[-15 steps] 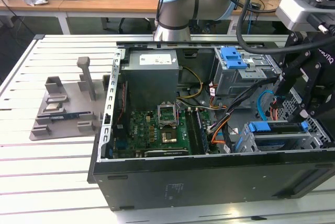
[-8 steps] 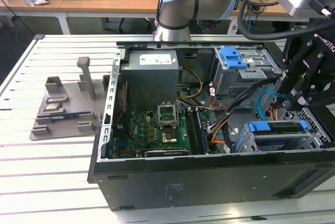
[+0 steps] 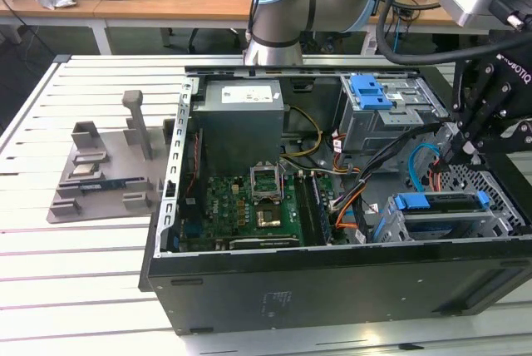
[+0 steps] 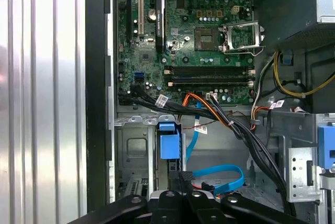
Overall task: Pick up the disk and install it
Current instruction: 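Insert the disk into the insertion slot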
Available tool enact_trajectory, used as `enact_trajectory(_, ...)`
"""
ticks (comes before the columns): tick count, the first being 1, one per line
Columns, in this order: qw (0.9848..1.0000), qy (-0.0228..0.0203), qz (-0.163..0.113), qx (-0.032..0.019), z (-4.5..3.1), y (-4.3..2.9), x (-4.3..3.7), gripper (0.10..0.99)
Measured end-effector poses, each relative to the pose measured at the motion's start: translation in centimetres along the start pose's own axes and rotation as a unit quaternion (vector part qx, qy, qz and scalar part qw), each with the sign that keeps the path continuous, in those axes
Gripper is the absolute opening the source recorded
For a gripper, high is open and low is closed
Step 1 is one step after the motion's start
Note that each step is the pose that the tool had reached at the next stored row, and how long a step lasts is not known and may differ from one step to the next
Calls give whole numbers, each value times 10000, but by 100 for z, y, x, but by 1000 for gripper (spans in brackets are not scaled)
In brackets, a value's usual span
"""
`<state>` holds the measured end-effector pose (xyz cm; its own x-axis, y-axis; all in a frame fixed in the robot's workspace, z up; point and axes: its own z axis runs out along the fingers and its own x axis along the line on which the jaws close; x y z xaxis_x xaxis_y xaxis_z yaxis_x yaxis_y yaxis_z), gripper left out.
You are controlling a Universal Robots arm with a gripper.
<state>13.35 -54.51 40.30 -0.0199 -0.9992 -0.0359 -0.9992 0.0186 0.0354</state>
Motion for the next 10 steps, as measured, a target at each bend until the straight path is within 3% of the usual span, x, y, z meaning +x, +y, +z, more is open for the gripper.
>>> enact_trajectory(6,10000,0,-1,-12,57,-12,2,106)
enact_trajectory(10,10000,0,1,-22,64,-78,2,106)
